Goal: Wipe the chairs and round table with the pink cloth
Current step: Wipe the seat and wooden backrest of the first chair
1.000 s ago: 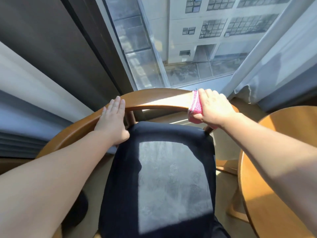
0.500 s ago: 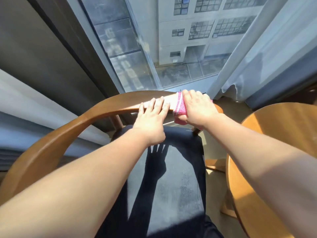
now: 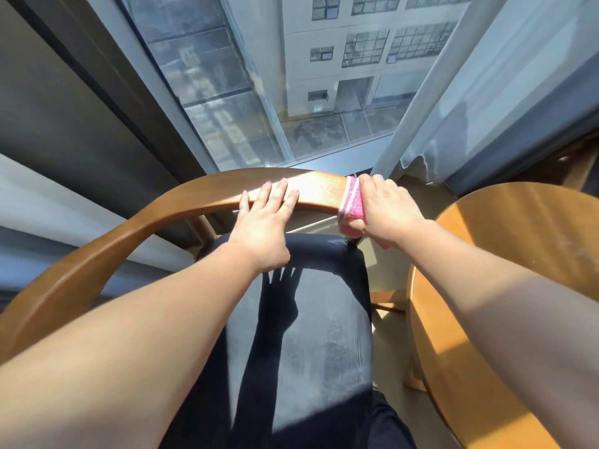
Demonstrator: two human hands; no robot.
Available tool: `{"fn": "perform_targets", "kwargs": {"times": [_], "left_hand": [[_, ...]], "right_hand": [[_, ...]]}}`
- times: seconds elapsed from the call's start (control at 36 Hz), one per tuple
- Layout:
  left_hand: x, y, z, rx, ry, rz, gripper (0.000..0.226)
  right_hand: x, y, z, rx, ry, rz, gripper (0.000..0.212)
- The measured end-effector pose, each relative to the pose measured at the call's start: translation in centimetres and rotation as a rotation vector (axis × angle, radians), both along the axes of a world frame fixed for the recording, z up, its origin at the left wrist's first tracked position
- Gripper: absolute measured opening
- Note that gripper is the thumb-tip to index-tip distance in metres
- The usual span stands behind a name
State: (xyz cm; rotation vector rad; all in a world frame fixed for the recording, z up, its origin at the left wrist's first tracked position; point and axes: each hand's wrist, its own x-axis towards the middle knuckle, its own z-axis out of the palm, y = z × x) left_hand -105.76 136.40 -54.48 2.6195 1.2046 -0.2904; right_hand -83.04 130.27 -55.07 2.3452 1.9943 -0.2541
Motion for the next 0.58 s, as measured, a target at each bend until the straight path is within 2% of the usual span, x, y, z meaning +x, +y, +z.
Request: {"fn": "perform_targets", "kwargs": {"times": [0.19,0.39,0.53,0.58], "left_hand": [[-0.1,0.0,0.2,0.000,0.001,-0.006,0.101],[0.1,-0.3,0.3,-0.005,0.004,0.022,0.100],[-1.0,-1.2,0.6,0.022,0.002,0.030,0.093],[-1.8,-2.0,0.5,0.031,-0.016,0.045,0.093]], "right_hand": [[-0.4,-0.3,1.0,-0.085,0.055,-0.107,0.072],[-0.6,-1.9,2.0,-0.194,0.209,-0.389,0.063],[-1.6,-1.0,2.8,-0.241,0.167,-0.443,0.037],[-1.1,-1.8,2.2,-0.172,0.199,-0.431,0.022]]}}
